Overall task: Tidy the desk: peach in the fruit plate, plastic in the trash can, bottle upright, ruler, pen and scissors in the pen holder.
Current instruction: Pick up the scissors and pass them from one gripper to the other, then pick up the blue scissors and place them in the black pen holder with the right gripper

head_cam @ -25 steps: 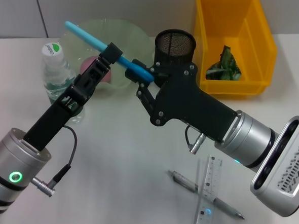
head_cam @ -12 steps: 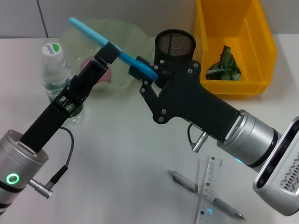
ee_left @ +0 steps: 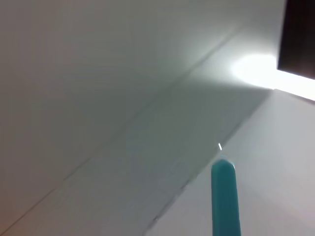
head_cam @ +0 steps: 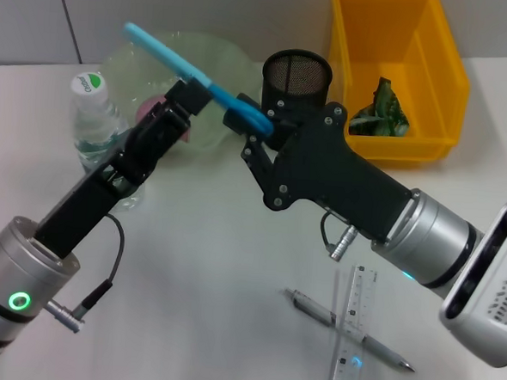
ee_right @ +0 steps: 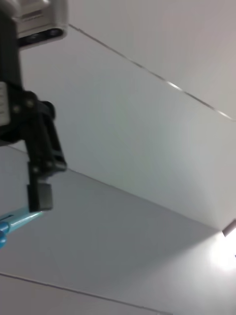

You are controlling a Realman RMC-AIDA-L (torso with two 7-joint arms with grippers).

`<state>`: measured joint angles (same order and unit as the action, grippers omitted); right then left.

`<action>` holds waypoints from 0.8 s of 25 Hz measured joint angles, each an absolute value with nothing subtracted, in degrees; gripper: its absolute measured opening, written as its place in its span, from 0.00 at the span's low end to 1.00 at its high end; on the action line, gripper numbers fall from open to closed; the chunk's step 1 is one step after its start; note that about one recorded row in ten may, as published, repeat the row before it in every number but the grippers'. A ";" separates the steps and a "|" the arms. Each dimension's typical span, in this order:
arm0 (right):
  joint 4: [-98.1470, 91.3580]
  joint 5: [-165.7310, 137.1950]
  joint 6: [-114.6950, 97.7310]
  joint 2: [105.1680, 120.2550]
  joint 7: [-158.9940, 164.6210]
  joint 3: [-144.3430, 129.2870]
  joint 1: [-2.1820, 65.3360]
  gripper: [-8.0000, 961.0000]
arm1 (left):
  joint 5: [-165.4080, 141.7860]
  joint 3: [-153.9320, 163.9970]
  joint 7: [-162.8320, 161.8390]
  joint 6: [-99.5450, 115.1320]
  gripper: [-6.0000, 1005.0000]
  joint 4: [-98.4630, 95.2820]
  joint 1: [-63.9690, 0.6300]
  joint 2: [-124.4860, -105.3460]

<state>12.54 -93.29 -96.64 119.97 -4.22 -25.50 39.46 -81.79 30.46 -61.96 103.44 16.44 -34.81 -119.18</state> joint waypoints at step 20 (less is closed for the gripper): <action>-3.86 -93.10 -101.45 119.24 37.34 -22.29 28.41 0.11 | -99.68 55.27 -60.11 95.42 0.84 -29.06 -27.66 -118.48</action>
